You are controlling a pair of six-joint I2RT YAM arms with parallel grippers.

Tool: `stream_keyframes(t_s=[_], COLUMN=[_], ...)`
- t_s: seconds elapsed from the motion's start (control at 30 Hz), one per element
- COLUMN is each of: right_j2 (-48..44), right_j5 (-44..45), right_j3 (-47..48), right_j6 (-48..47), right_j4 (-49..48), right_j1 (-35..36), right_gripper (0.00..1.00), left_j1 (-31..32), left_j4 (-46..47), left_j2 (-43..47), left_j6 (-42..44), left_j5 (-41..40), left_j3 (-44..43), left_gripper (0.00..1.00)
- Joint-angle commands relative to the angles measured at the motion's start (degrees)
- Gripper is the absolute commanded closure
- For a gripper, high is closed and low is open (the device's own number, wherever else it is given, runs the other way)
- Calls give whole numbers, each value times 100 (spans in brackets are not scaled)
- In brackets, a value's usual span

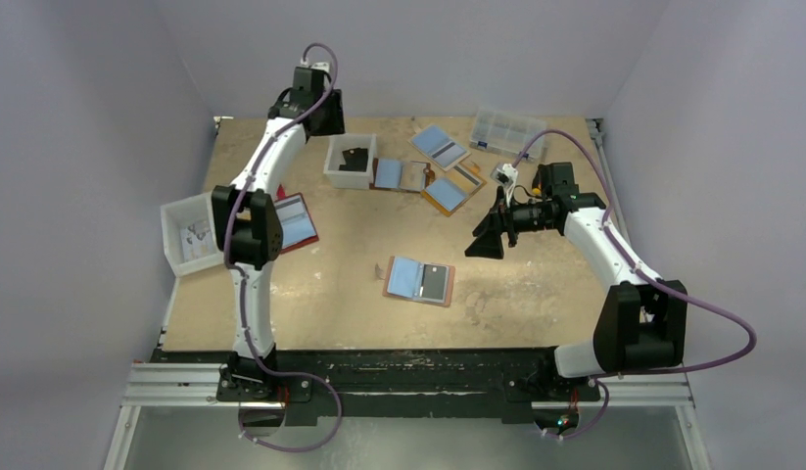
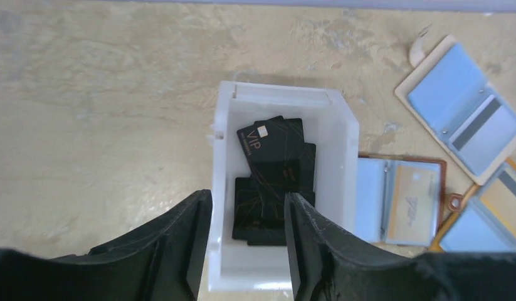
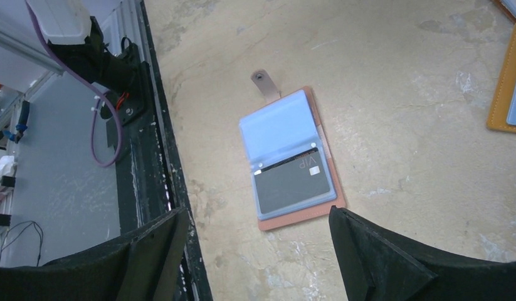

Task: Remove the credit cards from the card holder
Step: Place the credit card in the storage box, then remove the credit card from the card holder.

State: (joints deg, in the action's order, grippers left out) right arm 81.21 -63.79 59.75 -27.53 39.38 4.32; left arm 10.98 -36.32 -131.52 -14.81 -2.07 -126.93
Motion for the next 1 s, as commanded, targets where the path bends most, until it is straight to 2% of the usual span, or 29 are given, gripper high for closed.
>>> stream_keyframes(t_s=[0.0, 0.07, 0.23, 0.3, 0.5, 0.7, 0.97], right_j2=[-247, -298, -474, -564, -699, -927, -1380], right_j5=[194, 272, 484, 498, 571, 829, 1000], right_j3=[2, 2, 11, 18, 62, 204, 11], right_j6=[-188, -267, -672, -923, -1092, -1289, -1325], right_j4=[29, 79, 301, 434, 536, 841, 1028], right_j1=[-28, -33, -29, -36, -29, -31, -121], right_gripper=[9, 9, 9, 9, 9, 8, 8], left_j1=[-22, -38, -171, -229, -263, -263, -263], left_j4=[862, 1358, 2529, 2723, 2712, 2239, 2003], left_j2=[1825, 2580, 4458, 5066, 6407, 7140, 8067], left_j6=[-1, -176, -765, -954, -1360, -1706, -2081], left_j5=[-394, -308, 326, 570, 1461, 2328, 2616], left_j3=[1051, 2060, 4577, 5362, 6524, 7253, 8205], left_gripper=[47, 40, 9, 2, 1, 2, 2])
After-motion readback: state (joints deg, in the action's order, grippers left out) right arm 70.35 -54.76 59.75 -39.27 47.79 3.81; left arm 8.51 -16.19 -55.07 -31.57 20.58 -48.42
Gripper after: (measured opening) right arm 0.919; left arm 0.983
